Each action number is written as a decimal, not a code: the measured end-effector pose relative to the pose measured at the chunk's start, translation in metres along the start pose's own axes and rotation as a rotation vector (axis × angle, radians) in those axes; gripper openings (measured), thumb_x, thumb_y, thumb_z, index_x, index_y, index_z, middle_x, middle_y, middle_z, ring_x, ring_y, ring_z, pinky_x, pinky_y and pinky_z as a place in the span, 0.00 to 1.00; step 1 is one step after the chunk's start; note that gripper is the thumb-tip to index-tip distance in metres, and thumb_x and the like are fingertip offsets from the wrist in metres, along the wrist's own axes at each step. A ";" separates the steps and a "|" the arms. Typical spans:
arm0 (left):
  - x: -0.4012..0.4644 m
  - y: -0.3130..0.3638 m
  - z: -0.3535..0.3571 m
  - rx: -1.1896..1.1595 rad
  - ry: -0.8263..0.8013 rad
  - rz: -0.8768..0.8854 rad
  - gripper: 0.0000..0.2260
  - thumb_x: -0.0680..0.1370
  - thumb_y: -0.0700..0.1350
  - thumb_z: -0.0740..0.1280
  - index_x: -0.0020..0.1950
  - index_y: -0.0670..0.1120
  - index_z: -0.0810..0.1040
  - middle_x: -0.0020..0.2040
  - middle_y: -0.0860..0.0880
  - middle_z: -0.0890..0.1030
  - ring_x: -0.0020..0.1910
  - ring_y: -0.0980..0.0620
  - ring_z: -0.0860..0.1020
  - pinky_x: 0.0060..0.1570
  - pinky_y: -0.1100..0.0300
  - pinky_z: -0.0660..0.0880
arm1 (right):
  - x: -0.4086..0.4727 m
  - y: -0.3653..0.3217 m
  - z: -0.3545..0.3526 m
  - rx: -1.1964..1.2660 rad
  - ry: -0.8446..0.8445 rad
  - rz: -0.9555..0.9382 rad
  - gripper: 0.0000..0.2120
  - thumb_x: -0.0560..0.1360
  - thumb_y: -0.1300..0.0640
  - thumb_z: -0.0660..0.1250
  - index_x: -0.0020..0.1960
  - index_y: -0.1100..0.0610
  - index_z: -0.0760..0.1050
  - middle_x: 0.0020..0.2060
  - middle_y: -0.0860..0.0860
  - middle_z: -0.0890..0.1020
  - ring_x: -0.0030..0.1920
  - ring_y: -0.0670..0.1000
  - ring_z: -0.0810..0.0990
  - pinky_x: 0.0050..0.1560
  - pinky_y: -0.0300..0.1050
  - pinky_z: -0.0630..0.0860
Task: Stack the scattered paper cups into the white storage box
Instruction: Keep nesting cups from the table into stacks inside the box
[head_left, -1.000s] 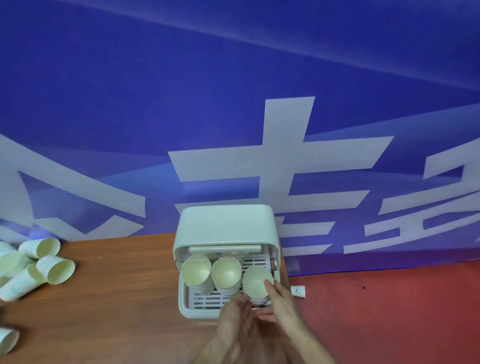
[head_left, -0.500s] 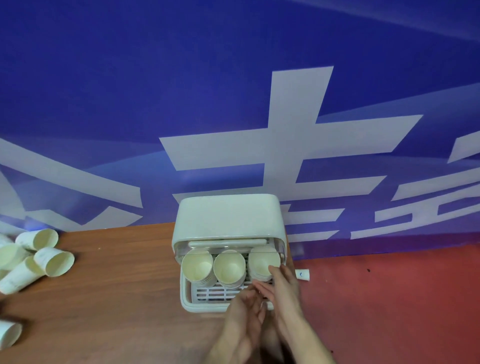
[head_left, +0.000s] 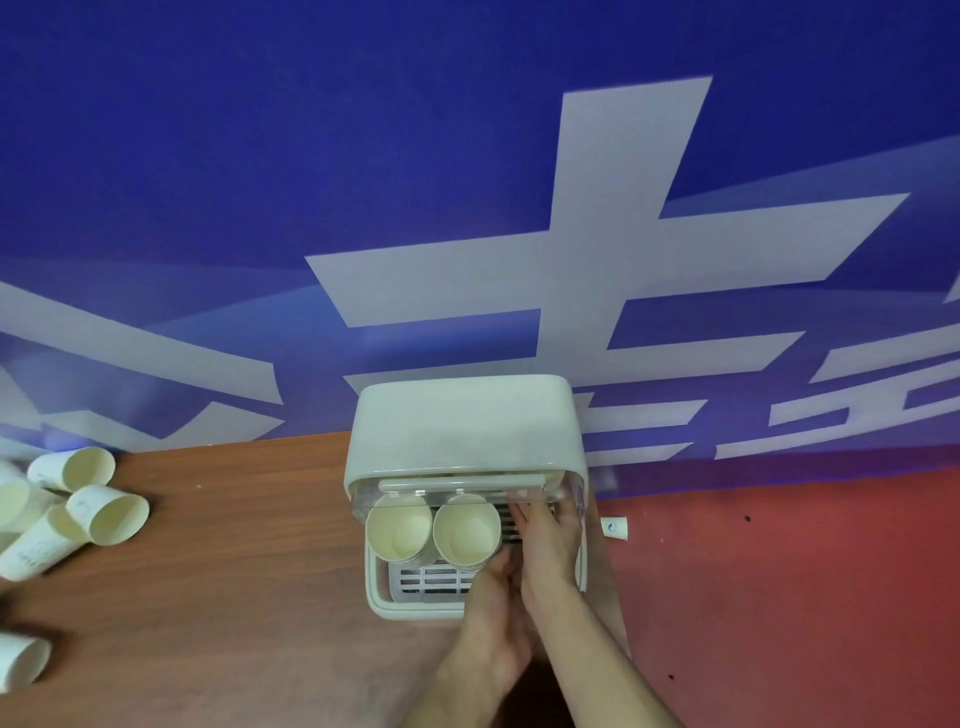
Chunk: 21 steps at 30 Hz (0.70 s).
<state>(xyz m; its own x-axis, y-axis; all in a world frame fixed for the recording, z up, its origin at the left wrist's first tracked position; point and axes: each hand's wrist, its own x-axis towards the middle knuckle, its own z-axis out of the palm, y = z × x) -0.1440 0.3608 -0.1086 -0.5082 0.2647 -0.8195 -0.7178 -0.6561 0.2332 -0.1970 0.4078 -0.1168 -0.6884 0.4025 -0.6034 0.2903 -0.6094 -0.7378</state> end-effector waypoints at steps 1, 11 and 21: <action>0.001 0.000 -0.001 -0.005 0.014 -0.002 0.20 0.81 0.48 0.57 0.65 0.37 0.77 0.54 0.38 0.81 0.43 0.43 0.81 0.47 0.51 0.77 | 0.002 0.000 0.000 -0.050 0.007 -0.008 0.19 0.76 0.66 0.65 0.65 0.54 0.74 0.58 0.56 0.81 0.52 0.54 0.83 0.59 0.52 0.78; -0.001 -0.001 -0.009 0.026 0.012 0.087 0.13 0.81 0.43 0.57 0.58 0.38 0.78 0.43 0.43 0.82 0.38 0.49 0.81 0.41 0.57 0.77 | 0.005 -0.002 -0.012 -0.199 -0.073 0.009 0.16 0.77 0.57 0.68 0.65 0.51 0.75 0.50 0.51 0.84 0.50 0.50 0.83 0.55 0.48 0.78; -0.048 0.000 -0.044 0.356 -0.072 0.178 0.12 0.79 0.39 0.65 0.59 0.34 0.80 0.57 0.36 0.82 0.60 0.41 0.79 0.67 0.47 0.71 | -0.084 -0.017 -0.041 -0.477 0.032 -0.384 0.07 0.77 0.66 0.65 0.46 0.55 0.77 0.41 0.43 0.79 0.44 0.45 0.76 0.41 0.27 0.67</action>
<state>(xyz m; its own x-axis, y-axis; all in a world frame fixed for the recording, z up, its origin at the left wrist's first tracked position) -0.0987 0.3172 -0.0919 -0.6623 0.2258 -0.7144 -0.7291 -0.4139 0.5451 -0.1171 0.4120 -0.0658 -0.7847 0.5575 -0.2711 0.2962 -0.0471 -0.9540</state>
